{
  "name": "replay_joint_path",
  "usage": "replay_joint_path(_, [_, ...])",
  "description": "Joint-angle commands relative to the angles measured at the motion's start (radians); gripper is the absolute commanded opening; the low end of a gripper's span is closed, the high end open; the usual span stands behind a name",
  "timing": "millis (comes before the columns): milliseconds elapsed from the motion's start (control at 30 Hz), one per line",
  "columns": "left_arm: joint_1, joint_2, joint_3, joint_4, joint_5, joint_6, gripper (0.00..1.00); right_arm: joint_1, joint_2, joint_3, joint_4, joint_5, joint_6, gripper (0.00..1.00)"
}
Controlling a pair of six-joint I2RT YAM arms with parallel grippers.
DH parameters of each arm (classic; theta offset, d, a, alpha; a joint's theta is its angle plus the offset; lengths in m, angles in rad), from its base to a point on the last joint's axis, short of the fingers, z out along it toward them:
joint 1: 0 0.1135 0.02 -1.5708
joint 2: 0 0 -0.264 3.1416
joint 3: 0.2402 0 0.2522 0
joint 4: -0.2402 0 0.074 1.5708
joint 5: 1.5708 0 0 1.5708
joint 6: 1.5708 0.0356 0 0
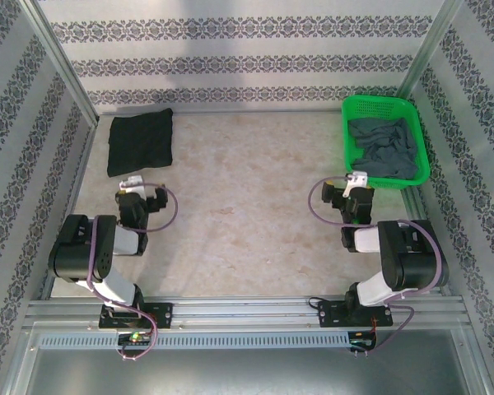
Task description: Fold and stack the t-shirts
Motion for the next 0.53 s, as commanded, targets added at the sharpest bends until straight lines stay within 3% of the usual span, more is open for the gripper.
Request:
replay_joint_path(0, [-0.012, -0.011, 0.019, -0.045, 0.029, 0.04, 1.0, 0.026, -0.003, 0.045, -0.01, -0.003, -0.03, 0.98])
replay_joint_path(500, [-0.012, -0.016, 0.021, -0.058, 0.027, 0.041, 1.0, 0.041, -0.008, 0.037, -0.001, -0.042, -0.063, 0.98])
